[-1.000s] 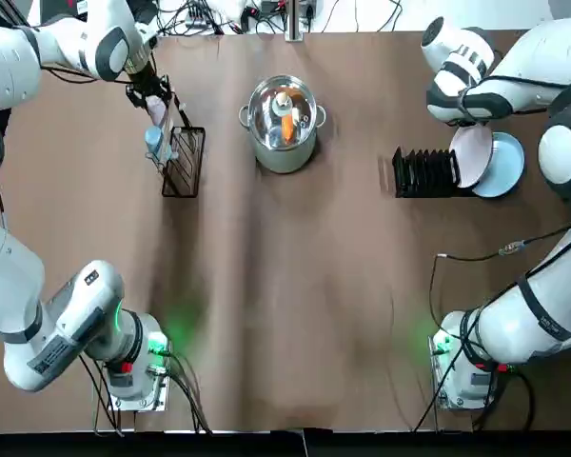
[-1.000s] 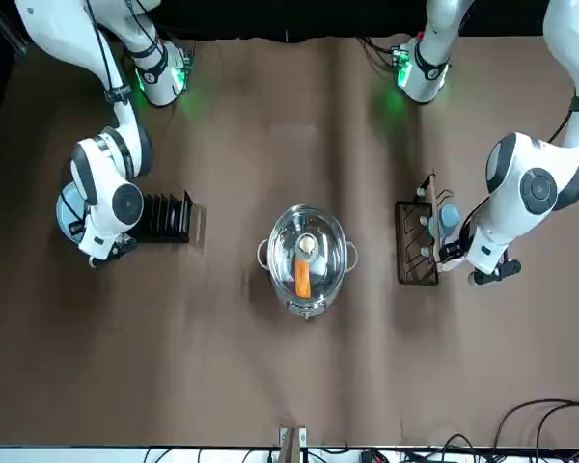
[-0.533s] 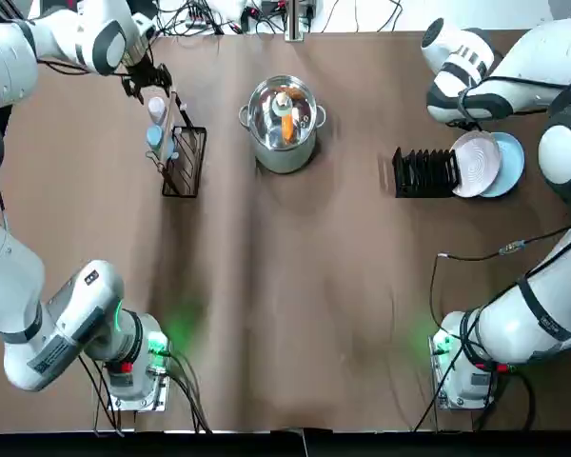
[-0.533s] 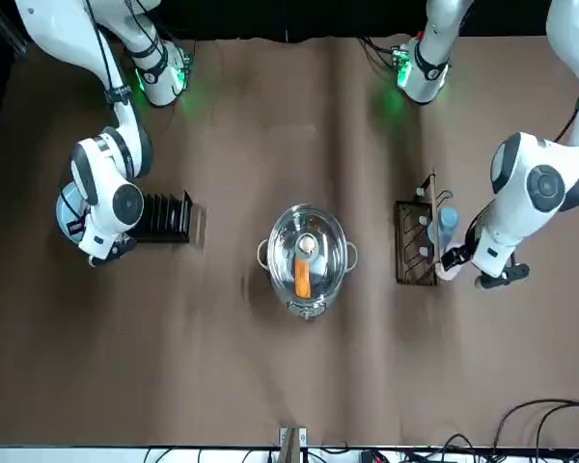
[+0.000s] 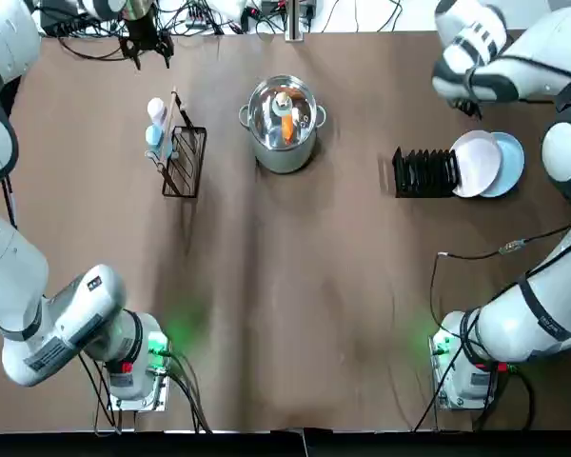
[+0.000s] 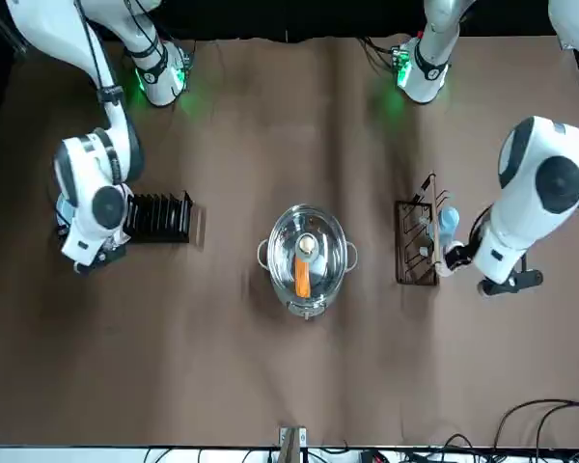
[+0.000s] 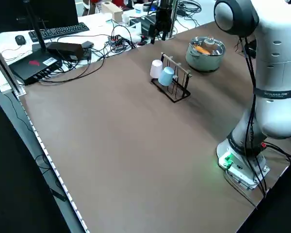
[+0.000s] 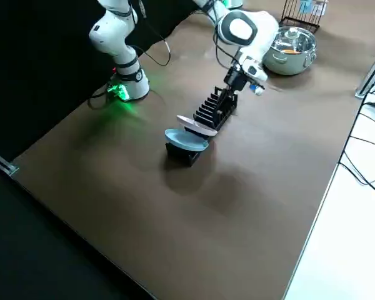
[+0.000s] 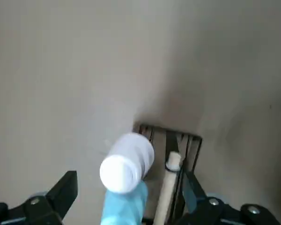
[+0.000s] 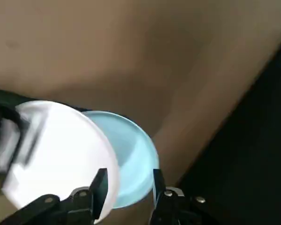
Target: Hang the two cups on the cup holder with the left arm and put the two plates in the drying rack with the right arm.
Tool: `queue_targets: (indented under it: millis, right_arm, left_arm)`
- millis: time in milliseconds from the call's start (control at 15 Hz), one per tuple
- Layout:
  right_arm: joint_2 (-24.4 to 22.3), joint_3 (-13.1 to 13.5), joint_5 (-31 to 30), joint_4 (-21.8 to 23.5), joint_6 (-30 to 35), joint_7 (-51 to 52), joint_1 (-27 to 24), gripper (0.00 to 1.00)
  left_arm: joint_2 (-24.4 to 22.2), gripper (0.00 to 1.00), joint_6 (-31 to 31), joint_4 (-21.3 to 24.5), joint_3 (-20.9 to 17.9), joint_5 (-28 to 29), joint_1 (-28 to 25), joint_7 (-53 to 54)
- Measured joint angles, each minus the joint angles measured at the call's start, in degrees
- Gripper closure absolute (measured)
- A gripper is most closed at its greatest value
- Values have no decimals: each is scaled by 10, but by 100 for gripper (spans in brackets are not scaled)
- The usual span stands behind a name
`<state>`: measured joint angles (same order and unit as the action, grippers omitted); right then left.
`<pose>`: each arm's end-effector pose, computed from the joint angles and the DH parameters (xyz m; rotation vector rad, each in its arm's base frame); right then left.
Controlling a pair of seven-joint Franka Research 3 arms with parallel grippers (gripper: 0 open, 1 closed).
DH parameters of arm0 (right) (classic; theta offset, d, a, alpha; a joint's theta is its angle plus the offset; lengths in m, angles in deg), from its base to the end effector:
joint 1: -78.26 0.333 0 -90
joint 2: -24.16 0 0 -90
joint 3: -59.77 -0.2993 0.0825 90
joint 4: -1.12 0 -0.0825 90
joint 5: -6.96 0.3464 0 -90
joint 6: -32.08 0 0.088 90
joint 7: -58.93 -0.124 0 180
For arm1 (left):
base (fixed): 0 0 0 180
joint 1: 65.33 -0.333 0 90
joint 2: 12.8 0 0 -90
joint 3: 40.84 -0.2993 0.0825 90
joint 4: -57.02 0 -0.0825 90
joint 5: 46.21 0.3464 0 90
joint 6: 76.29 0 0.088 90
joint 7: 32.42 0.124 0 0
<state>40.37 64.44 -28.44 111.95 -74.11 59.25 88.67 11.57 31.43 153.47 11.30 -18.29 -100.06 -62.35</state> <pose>0.5404 0.0008 0.3230 2.4673 0.4928 -0.4253 0.5926 -0.0834 0.4067 -3.0039 -0.1353 -0.0114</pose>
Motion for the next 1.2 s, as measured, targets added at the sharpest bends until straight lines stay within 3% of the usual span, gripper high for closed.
queue_targets:
  millis: [267, 333, 467, 667, 867, 1000, 1067, 1200]
  right_arm:
    - [-20, 2, 187, -82, 24, 32, -30, 52]
    - [-26, 2, 232, -96, 27, 33, -35, 51]
    - [-39, 2, 294, -121, 47, 33, -41, 50]
    - [-55, -1, 336, -164, 96, 33, -41, 45]
    - [-63, -9, 354, -206, 125, 33, -34, 22]
    - [-71, -12, 354, -223, 139, 33, -15, 4]
    - [-76, -12, 354, -228, 151, 32, -3, 1]
    - [-90, -14, 354, -233, 165, 5, 10, 0]
  left_arm:
    - [0, 0, -95, -57, -19, 13, 66, 66]
    - [0, 0, -116, -77, -43, 13, 96, 87]
    - [0, 0, -153, -123, -126, 8, 179, 119]
    - [-3, 0, -178, -168, -244, -52, 280, 133]
    - [-30, 0, -189, -182, -340, -137, 342, 158]
    - [-71, 0, -203, -185, -429, -207, 394, 202]
    - [-96, 0, -211, -184, -465, -237, 411, 220]
    - [-147, 0, -232, -173, -496, -268, 416, 246]
